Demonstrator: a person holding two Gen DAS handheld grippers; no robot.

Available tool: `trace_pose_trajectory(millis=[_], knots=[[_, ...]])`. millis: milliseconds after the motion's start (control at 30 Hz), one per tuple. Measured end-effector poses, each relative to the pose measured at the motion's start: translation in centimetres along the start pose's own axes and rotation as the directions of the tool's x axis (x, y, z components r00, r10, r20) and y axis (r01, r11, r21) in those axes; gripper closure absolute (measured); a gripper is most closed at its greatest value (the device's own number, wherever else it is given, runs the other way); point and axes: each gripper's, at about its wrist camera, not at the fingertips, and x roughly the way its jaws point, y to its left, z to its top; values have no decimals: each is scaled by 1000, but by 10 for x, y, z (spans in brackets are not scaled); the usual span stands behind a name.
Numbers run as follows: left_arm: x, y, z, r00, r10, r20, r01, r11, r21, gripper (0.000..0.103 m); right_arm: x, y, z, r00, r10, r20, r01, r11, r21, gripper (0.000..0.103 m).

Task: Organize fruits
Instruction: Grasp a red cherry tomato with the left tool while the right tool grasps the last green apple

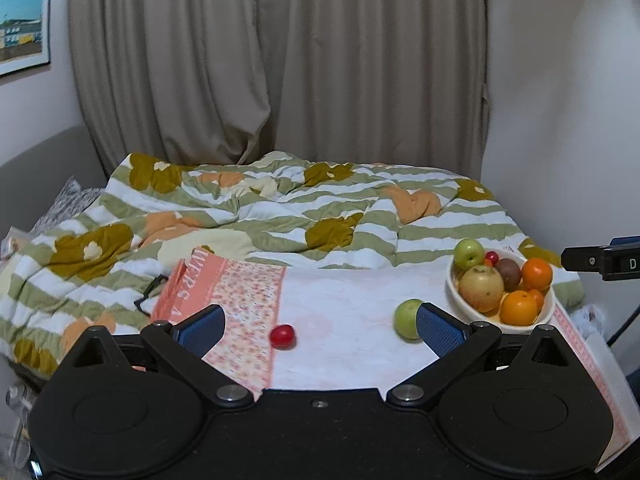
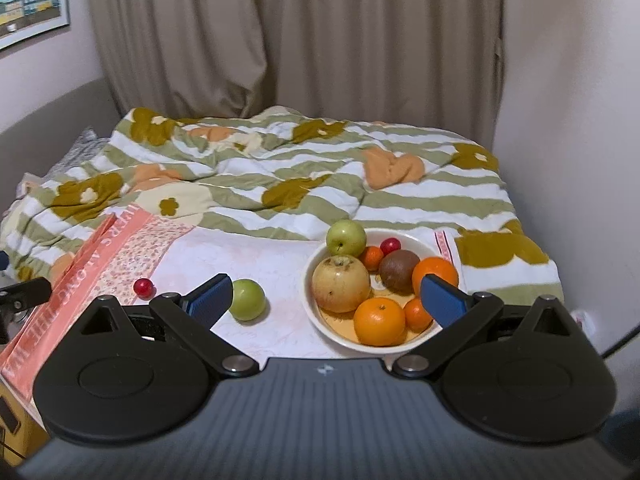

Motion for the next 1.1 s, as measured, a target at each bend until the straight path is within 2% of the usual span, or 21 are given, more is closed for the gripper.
trace_pose_trajectory(millis=[167,533,700,933,1033,1100], knots=[[23,38,0,998,-61,-25,62,998,30,0,13,32,-2,998,-66,-24,67,997,36,0],[97,98,-5,979,-150,-139,157,987,37,0,63,83,-12,988,-127,-83,138,979,151,0],[130,108,-6,965,-177,-193,178,984,-10,1,94,92,-15,982,-144,-120,163,972,167,0],[164,100,-11,953,-183,-241,177,983,-48,2,134,94,-18,975,-135,-174,166,970,178,0],[177,98,-12,945,-189,-266,176,982,-69,11,148,93,-18,973,-121,-195,157,971,181,0],[186,96,-13,938,-195,-286,175,980,-96,11,156,93,-17,972,-120,-203,156,973,172,0]])
